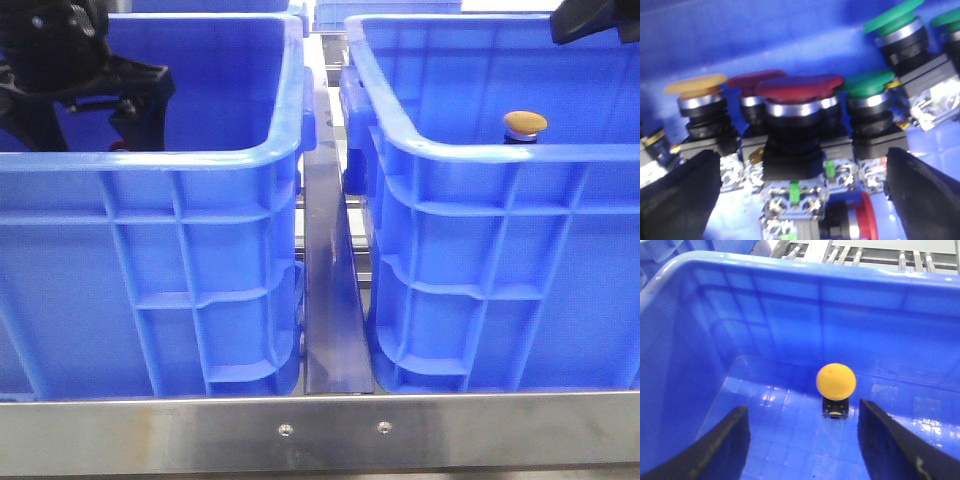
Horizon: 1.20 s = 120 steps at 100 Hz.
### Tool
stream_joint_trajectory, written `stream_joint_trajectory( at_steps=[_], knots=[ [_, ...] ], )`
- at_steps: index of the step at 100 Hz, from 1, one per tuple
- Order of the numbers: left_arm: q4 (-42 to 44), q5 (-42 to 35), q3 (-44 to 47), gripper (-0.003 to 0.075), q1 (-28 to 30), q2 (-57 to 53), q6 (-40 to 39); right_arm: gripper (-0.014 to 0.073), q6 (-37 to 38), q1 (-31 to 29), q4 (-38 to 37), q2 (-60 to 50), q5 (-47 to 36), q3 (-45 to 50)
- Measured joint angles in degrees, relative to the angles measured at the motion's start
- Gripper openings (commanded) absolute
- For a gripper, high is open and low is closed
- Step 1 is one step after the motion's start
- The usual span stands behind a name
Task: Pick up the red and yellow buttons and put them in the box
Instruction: 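Reach the left gripper into the button crate and grasp a red-capped button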
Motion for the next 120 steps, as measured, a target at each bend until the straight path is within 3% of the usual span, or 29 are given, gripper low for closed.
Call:
stream_joint_trajectory(
  at_steps=[19,27,34,46,58,98,120],
  knots=[
    [-0.11,0.60,0.00,0.0617,0.00,2.84,0.00,0.0489,-0.12,0.00,0.00,0.00,0.00,0.00],
    [-0.21,0.81,0.00,0.0570,0.00,3.07,0.00,0.0489,-0.12,0.00,0.00,0.00,0.00,0.00],
    [-0.21,0.81,0.00,0.0460,0.00,3.07,0.00,0.0489,-0.12,0.00,0.00,0.00,0.00,0.00],
    [-0.21,0.81,0.00,0.0206,0.00,3.07,0.00,0.0489,-0.12,0.00,0.00,0.00,0.00,0.00],
    [-0.21,0.81,0.00,0.0069,0.00,3.07,0.00,0.0489,0.02,0.00,0.00,0.00,0.00,0.00],
    [-2.15,-0.23,0.98,0.0061,0.00,-4.03,0.00,0.0489,-0.12,0.00,0.00,0.00,0.00,0.00],
    [-2.86,-0.48,3.33,0.0061,-3.71,-11.51,2.10,0.0489,-0.12,0.00,0.00,0.00,0.00,0.00]
  ],
)
